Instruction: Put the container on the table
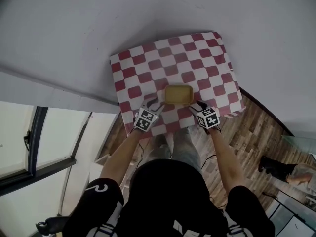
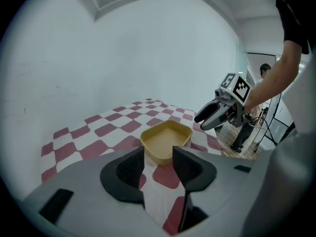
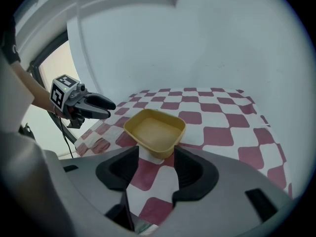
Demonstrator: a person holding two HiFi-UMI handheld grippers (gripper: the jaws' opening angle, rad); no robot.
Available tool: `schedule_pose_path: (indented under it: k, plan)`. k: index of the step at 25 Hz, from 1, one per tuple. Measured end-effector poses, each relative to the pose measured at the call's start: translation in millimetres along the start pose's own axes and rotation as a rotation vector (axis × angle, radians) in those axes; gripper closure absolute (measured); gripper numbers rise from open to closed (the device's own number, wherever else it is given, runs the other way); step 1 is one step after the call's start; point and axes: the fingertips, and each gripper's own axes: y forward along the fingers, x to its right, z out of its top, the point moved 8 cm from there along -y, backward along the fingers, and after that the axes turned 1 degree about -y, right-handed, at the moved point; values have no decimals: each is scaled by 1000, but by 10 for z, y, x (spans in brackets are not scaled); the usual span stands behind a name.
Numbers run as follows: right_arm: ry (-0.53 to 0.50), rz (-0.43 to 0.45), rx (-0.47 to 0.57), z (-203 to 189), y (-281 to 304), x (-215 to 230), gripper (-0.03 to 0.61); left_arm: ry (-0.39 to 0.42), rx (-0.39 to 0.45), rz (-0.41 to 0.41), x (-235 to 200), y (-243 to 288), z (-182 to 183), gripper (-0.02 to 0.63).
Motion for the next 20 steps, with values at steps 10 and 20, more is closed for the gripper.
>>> schedule_pose_path:
  k: [10, 20]
  plan:
    - [-23, -84, 165, 341, -478, -218, 395, -3, 145, 65, 91, -505, 328, 499]
    - [-70, -163, 349, 677, -1095, -487, 489, 41, 306, 109, 310, -1003, 732, 551]
